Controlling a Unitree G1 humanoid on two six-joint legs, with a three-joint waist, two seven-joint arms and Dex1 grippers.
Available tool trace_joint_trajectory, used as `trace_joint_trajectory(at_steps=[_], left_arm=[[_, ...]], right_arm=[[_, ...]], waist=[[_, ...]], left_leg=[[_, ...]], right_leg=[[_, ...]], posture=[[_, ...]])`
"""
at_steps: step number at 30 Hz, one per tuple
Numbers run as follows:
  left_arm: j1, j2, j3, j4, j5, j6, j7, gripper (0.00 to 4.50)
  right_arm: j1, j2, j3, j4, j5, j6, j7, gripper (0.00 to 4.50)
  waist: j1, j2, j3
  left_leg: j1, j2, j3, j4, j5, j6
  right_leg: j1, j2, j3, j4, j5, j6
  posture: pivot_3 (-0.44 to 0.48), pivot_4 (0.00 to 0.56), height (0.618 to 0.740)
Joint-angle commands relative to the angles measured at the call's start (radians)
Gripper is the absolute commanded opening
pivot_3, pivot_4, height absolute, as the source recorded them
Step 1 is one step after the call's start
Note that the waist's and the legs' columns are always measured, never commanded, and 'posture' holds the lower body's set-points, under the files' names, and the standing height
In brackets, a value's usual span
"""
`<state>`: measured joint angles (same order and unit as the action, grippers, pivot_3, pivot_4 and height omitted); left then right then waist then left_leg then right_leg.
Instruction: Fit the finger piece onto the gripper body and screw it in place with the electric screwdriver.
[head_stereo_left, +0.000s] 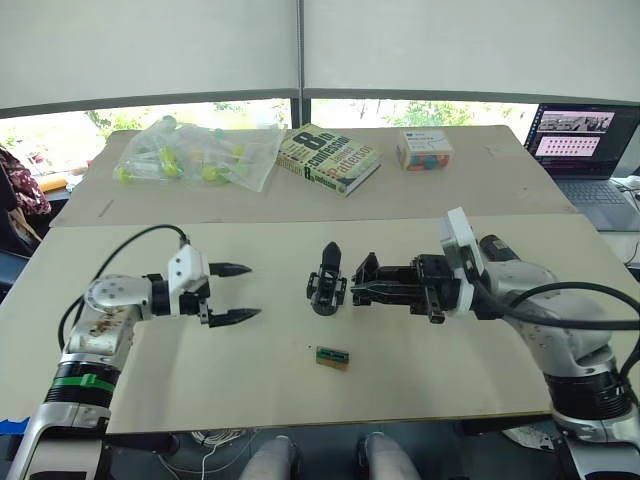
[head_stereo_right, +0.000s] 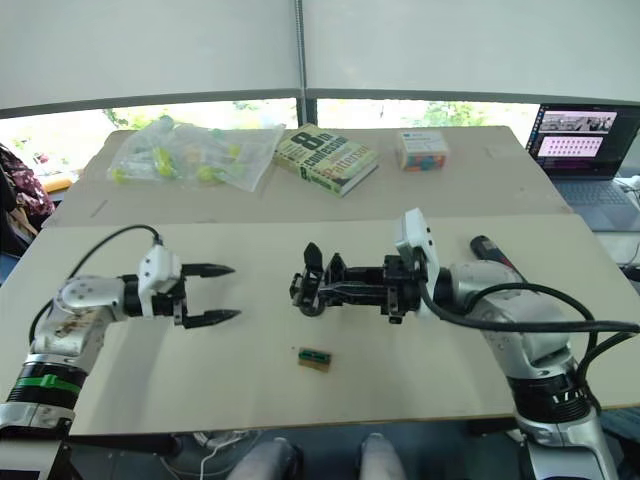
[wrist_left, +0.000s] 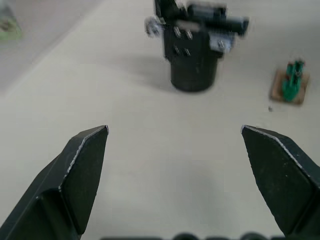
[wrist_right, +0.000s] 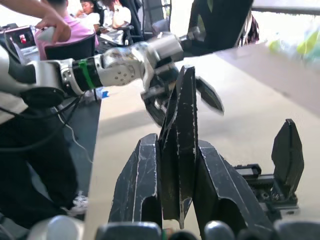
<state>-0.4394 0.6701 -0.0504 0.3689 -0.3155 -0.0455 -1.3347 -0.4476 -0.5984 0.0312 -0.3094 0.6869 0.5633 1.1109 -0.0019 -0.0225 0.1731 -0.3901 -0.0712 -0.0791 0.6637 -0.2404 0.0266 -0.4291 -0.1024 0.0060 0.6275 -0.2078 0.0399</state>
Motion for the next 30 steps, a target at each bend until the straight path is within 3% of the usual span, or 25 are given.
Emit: trace_joint_trajectory(at_steps=[1,17,30], left_arm=[[-0.066,-0.063,-0.019,0.076,0.01,-0.022,-0.007,4.5],[-0.298,-0.283,-0.092,0.437,0.138,-0.147,-0.022,4.5],[-0.375,-0.357,-0.089,0.571,0.186,-0.205,-0.027,4.5]], right_arm=[[0.013,0.014,-0.006,-0.006,-0.022,-0.076,0.012,0.44],[0.08,0.041,-0.021,-0.032,-0.051,-0.133,-0.032,0.44],[0.134,0.032,-0.032,-0.079,-0.049,-0.137,-0.077,0.44]], waist=[[0.001,0.0,0.0],[0.0,-0.001,0.0],[-0.001,-0.002,0.0]], left_leg=[[0.0,0.0,0.0,0.0,0.0,0.0],[0.0,0.0,0.0,0.003,0.0,0.0],[0.0,0.0,0.0,0.004,0.0,0.0]], right_leg=[[0.0,0.0,0.0,0.0,0.0,0.0],[0.0,0.001,0.0,0.002,0.0,0.0],[0.001,0.001,0.0,0.003,0.0,0.001]], posture=[[0.0,0.15,0.74],[0.0,0.15,0.74],[0.0,0.15,0.74]])
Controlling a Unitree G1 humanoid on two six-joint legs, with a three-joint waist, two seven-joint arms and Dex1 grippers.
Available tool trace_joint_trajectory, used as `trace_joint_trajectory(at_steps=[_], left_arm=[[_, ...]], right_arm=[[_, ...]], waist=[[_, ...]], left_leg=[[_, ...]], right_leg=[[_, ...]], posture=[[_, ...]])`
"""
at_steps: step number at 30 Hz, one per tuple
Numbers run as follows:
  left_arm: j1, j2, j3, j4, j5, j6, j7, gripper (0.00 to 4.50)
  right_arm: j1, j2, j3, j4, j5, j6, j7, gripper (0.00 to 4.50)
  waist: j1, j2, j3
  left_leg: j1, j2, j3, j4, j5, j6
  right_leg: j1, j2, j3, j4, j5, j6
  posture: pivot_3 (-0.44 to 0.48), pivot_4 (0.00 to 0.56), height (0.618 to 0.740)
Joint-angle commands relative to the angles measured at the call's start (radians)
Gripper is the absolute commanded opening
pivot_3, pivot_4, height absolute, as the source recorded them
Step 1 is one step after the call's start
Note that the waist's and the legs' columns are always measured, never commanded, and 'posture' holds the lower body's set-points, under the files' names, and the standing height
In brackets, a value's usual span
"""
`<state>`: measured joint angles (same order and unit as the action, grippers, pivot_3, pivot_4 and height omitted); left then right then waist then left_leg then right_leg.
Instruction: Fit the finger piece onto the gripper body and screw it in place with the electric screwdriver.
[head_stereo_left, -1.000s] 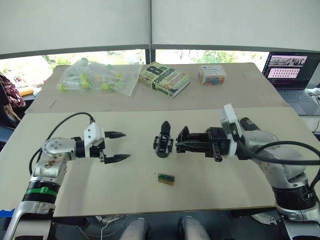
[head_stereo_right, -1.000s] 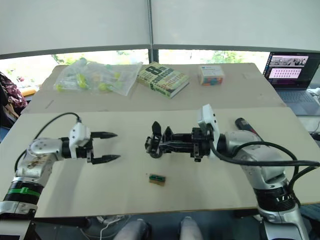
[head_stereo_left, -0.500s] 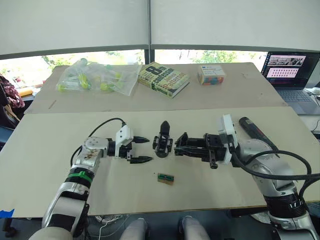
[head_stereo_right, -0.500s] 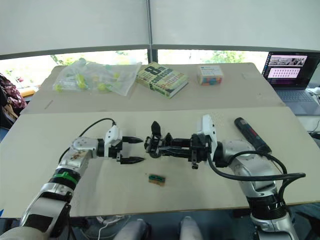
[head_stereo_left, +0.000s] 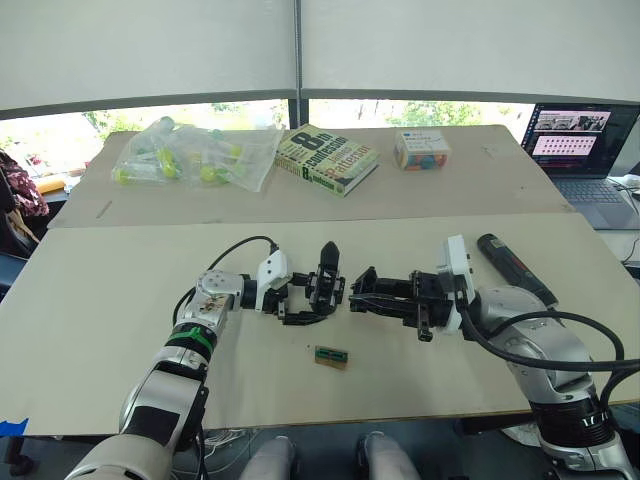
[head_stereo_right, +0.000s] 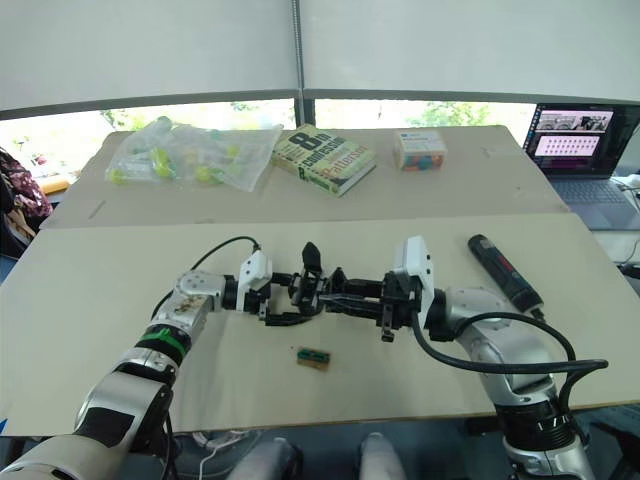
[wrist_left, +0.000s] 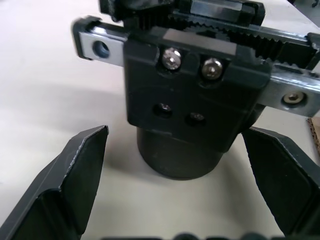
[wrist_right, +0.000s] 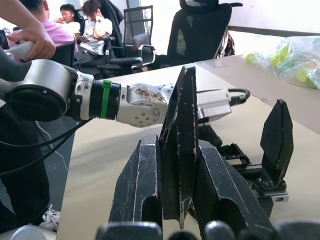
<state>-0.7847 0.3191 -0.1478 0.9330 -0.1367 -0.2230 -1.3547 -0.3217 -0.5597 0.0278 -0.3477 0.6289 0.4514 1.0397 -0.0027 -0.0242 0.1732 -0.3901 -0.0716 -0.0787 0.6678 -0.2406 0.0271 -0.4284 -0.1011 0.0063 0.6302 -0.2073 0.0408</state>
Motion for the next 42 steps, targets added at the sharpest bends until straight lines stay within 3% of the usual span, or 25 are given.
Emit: trace_joint_trajectory(at_steps=[1,5,6,17,25,42], left_arm=[[-0.031,-0.009,0.008,0.011,0.009,-0.032,-0.008,3.99],[-0.034,-0.017,0.01,0.034,0.019,-0.052,-0.004,2.38],[-0.034,-0.019,0.011,0.04,0.023,-0.059,0.0,2.28],[-0.024,-0.03,0.012,0.015,0.029,-0.078,0.009,2.28],[-0.008,-0.028,0.003,-0.003,0.045,-0.051,0.021,2.28],[0.016,-0.017,-0.006,0.019,0.068,-0.038,0.042,2.28]], right_arm=[[0.012,-0.008,-0.03,-0.043,0.009,-0.026,-0.007,0.44],[0.021,-0.01,-0.032,-0.049,0.009,-0.029,-0.012,0.44],[0.022,-0.011,-0.033,-0.05,0.009,-0.029,-0.013,0.44],[-0.097,0.062,0.028,0.067,-0.075,-0.149,0.009,0.44],[-0.216,0.175,0.128,0.282,-0.197,-0.297,0.048,0.44],[-0.253,0.232,0.177,0.465,-0.3,-0.366,0.085,0.44]], waist=[[0.0,0.0,0.0],[0.0,0.0,0.0],[0.0,0.0,0.0],[-0.001,0.0,0.0],[-0.003,0.0,0.0],[-0.007,0.0,0.0]], left_leg=[[0.0,0.0,0.0,0.0,0.0,0.0],[0.0,0.0,0.0,0.001,0.0,0.0],[0.0,0.0,0.0,0.001,0.0,0.0],[0.001,0.0,0.0,0.003,0.0,0.0],[0.0,0.0,0.0,0.007,-0.001,0.001],[0.001,0.0,0.0,0.009,-0.001,0.002]], right_leg=[[0.0,0.0,0.0,0.0,0.0,0.0],[0.001,0.0,0.0,0.0,0.0,0.0],[0.001,0.0,0.0,0.0,0.0,0.0],[0.002,0.001,0.0,0.001,0.001,0.001],[0.002,0.001,0.0,0.002,0.001,0.001],[0.003,0.001,0.001,0.003,0.001,0.002]], posture=[[0.0,0.15,0.74],[0.0,0.15,0.74],[0.0,0.15,0.74],[0.0,0.15,0.74],[0.0,0.15,0.74],[0.0,0.15,0.74]])
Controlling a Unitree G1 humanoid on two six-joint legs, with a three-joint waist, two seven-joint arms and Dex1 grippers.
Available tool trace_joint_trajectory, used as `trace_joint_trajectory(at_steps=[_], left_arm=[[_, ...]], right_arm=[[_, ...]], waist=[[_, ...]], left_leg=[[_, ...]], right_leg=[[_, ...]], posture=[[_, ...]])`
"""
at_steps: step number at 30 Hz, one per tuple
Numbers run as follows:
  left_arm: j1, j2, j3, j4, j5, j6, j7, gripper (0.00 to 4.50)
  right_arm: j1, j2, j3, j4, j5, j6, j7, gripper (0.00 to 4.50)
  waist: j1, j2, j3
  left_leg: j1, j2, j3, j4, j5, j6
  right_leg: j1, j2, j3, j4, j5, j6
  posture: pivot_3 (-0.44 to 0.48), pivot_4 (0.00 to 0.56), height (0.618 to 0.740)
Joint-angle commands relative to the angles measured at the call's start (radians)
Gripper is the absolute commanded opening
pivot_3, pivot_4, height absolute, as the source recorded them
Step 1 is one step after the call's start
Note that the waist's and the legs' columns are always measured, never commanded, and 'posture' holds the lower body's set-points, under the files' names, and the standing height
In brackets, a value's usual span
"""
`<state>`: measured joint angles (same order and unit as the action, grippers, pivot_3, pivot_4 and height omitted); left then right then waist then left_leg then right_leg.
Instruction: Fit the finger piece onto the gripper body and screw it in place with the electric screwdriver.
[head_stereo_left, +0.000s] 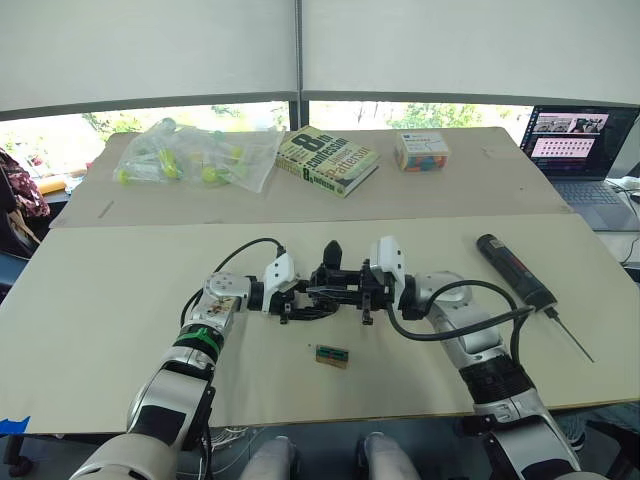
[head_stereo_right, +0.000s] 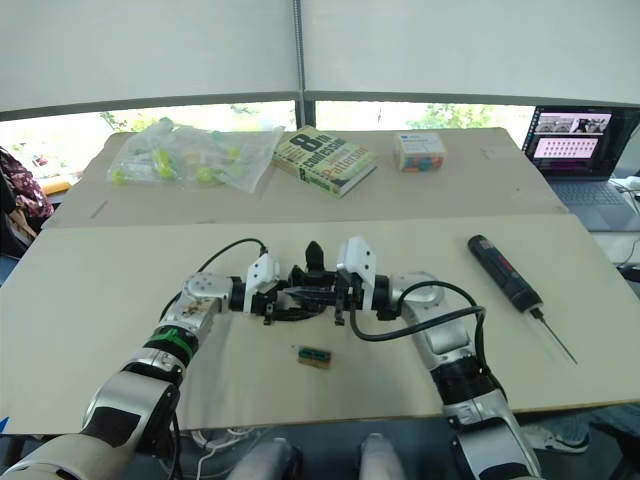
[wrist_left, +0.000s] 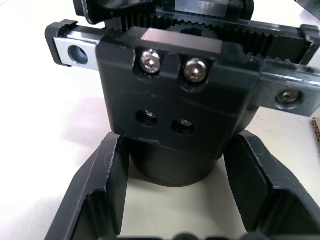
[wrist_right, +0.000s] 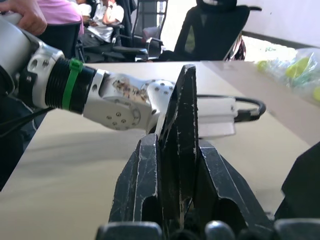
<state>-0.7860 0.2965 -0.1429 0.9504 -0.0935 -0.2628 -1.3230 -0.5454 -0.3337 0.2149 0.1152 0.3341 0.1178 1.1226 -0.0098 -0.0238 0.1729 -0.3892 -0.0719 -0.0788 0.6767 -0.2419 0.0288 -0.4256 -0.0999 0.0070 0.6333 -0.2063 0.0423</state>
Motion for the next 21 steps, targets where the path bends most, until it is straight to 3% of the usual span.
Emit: trace_joint_trajectory(at_steps=[1,21], left_arm=[[0.017,0.006,-0.011,0.004,0.026,0.0,0.012,2.28],[0.009,0.006,-0.015,0.019,0.035,0.002,0.011,2.28]], right_arm=[[-0.03,0.007,-0.01,0.008,-0.009,-0.032,0.001,0.44],[-0.031,-0.045,-0.001,0.006,-0.037,0.047,0.007,0.43]], waist=[[0.0,0.0,0.0],[-0.001,0.0,-0.001]], left_leg=[[0.0,0.0,0.0,0.0,0.0,0.0],[0.002,0.0,0.0,0.001,0.0,0.0]], right_leg=[[0.0,0.0,0.0,0.0,0.0,0.0],[0.002,0.0,0.0,0.002,0.0,0.0]], posture=[[0.0,0.15,0.74],[0.0,0.15,0.74]])
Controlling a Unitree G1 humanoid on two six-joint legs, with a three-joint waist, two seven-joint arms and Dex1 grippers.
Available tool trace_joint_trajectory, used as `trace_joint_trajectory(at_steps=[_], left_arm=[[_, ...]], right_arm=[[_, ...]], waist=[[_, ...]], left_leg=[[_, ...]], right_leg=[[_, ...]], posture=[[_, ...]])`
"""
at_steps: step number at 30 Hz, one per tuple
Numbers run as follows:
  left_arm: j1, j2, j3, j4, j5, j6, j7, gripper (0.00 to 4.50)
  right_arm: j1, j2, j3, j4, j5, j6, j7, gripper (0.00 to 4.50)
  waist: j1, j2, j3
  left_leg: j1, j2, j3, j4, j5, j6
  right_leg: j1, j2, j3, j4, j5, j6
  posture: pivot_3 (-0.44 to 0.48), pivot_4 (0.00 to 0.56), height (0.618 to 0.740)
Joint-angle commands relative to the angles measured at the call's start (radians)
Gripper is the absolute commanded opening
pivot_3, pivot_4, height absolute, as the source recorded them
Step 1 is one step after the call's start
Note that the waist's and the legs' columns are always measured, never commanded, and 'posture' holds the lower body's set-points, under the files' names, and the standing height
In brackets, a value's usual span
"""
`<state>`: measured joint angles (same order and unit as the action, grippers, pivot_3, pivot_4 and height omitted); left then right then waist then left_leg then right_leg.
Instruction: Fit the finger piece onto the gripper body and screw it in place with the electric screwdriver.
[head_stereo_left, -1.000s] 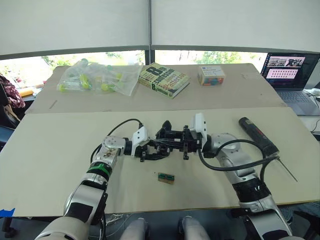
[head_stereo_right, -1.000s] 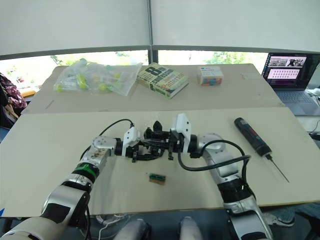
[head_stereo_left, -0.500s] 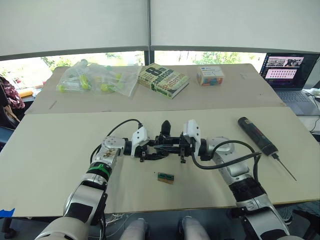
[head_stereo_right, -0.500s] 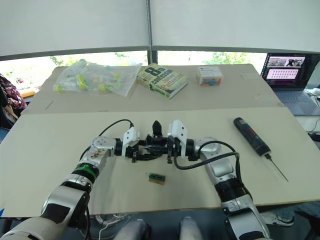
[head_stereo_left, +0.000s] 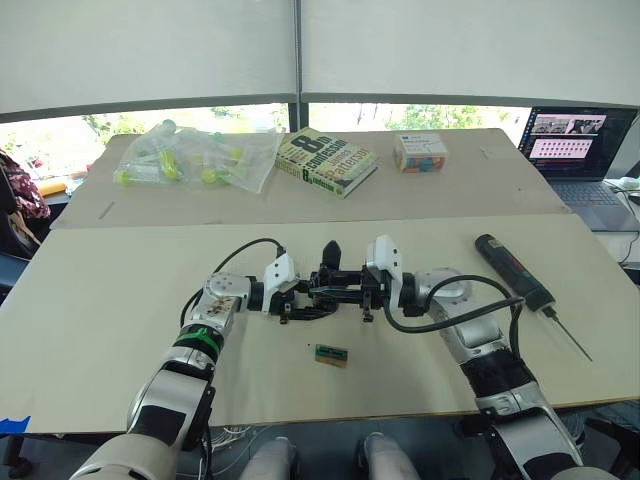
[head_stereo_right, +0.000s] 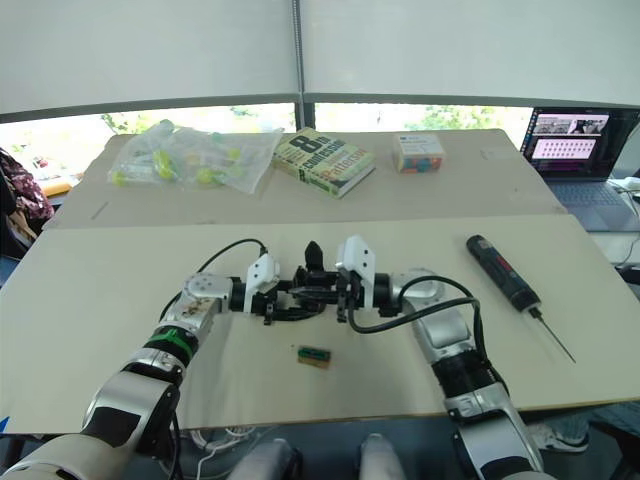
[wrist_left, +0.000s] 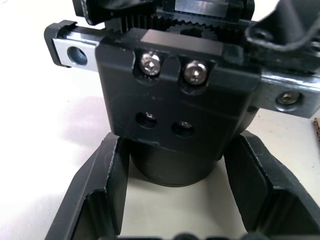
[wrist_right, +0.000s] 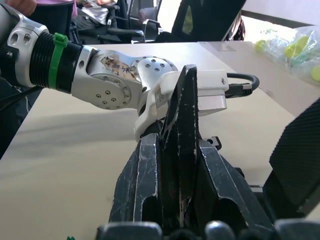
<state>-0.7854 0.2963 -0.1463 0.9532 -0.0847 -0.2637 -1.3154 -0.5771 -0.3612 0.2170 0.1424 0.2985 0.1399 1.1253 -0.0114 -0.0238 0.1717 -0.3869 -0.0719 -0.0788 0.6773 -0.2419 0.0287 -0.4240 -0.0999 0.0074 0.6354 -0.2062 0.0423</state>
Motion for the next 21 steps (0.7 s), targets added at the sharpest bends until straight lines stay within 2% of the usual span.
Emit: trace_joint_trajectory(at_steps=[1,9,21], left_arm=[[0.009,0.007,-0.011,0.016,0.026,0.003,0.004,2.28],[0.012,0.007,-0.01,0.012,0.023,0.007,-0.001,2.28],[0.03,0.013,-0.013,-0.008,0.022,0.016,-0.006,2.28]], right_arm=[[0.002,-0.018,-0.001,-0.024,-0.002,0.028,0.006,0.43],[-0.005,-0.023,0.012,-0.022,-0.021,0.057,0.001,0.43],[-0.036,-0.044,0.104,0.008,-0.086,0.238,-0.04,0.43]], waist=[[0.0,0.0,0.0],[0.0,0.0,0.0],[-0.002,0.0,-0.008]], left_leg=[[0.0,0.0,0.0,0.0,0.0,0.0],[0.0,0.0,0.0,0.0,0.0,0.0],[0.003,0.0,0.0,0.0,0.0,0.0]], right_leg=[[0.0,0.0,0.0,0.0,0.0,0.0],[0.0,0.0,0.0,0.0,0.0,0.0],[0.001,0.0,0.001,0.002,0.0,0.0]], posture=[[0.0,0.15,0.74],[0.0,0.15,0.74],[0.0,0.15,0.74]])
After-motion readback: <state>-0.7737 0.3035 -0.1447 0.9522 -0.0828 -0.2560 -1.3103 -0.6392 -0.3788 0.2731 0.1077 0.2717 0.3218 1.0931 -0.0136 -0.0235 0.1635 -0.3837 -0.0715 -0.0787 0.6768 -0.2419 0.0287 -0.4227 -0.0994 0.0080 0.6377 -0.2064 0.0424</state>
